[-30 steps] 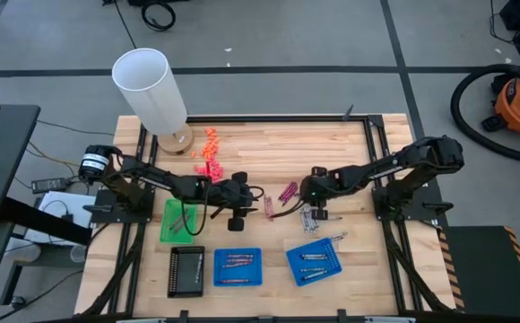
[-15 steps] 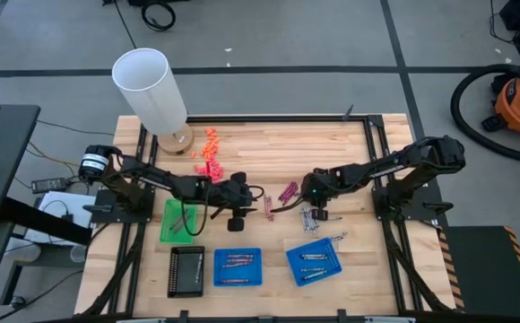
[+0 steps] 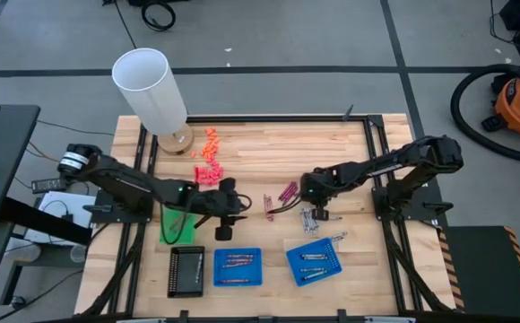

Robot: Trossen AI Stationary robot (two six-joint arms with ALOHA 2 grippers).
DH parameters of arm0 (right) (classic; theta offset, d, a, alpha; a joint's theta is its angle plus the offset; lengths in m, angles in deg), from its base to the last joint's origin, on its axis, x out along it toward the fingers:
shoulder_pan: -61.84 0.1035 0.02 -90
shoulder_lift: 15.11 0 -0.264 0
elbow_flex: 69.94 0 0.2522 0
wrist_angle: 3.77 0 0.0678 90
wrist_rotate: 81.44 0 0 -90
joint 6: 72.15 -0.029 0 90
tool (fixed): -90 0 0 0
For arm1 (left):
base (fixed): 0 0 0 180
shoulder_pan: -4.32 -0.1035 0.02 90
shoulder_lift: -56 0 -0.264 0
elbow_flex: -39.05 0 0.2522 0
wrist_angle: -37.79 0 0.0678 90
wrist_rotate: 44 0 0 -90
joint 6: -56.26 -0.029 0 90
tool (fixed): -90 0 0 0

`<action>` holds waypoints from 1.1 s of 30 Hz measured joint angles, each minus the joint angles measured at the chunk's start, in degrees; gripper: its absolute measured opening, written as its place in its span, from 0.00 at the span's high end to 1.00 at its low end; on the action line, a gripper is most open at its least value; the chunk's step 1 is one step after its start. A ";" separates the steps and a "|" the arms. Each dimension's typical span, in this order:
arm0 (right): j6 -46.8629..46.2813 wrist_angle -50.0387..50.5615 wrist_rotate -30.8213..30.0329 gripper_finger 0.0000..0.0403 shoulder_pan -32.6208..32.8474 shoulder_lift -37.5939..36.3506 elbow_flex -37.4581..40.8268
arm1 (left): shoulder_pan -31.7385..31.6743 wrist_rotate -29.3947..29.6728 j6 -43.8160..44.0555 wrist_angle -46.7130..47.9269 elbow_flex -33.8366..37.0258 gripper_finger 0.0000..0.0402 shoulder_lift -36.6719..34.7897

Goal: Sort crayons
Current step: Put the black crayon into the right blue basket

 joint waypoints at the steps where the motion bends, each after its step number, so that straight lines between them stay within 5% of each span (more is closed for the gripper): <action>1: 0.04 1.51 -0.16 0.91 0.24 0.00 -1.13 | 0.45 0.44 0.30 0.03 0.00 0.63 -0.18; 17: -8.29 10.77 8.44 0.91 16.05 -0.13 -16.56 | 4.29 3.33 5.13 8.18 0.04 0.63 -5.32; 23: -17.43 3.91 17.25 0.90 20.87 -0.17 -14.12 | 5.73 4.66 5.26 9.20 0.04 0.63 -6.04; 33: -27.34 -0.78 16.31 0.81 24.75 -0.17 -8.68 | 6.04 4.65 6.49 9.78 0.04 0.63 -6.02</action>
